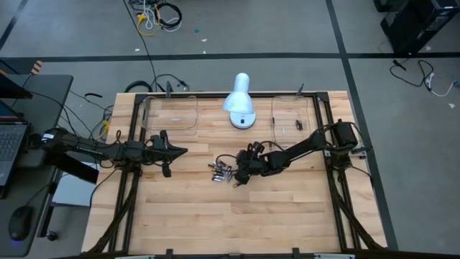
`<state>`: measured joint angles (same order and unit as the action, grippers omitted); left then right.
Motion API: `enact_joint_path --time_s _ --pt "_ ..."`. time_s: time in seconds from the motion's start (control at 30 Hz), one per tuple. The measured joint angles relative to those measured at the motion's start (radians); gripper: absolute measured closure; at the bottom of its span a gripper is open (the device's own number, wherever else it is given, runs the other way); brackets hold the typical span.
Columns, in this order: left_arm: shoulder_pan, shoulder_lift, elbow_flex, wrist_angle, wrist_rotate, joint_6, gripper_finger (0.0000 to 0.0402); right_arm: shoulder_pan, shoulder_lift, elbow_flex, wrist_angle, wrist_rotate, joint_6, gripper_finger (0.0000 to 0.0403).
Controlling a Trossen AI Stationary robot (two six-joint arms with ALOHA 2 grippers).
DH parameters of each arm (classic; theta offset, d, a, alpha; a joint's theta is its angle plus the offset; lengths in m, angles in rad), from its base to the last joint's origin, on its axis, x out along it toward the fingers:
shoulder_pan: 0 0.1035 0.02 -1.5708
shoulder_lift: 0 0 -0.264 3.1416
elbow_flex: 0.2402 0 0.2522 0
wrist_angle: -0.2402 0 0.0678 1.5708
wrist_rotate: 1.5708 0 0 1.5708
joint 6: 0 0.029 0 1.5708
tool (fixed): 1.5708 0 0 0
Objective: Sort batteries
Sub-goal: Put the black battery in the transparent bin
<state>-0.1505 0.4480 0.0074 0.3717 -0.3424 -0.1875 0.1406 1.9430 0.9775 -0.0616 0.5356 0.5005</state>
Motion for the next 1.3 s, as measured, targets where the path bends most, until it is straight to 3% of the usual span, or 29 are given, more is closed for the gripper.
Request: enact_joint_path --time_s 0.23,0.6,1.3 --pt "0.0 0.0 0.0 0.0 0.0 0.0 0.04 0.0 0.001 0.0 0.001 -0.006 0.006 0.0286" --pt "0.0 0.0 0.0 -0.001 0.001 0.0 0.04 -0.015 0.002 0.0 0.012 -0.021 0.006 0.0371" --pt "0.0 0.0 0.0 0.0 -0.005 0.0 0.04 -0.034 -0.007 -0.003 0.054 -0.036 -0.03 0.0373"
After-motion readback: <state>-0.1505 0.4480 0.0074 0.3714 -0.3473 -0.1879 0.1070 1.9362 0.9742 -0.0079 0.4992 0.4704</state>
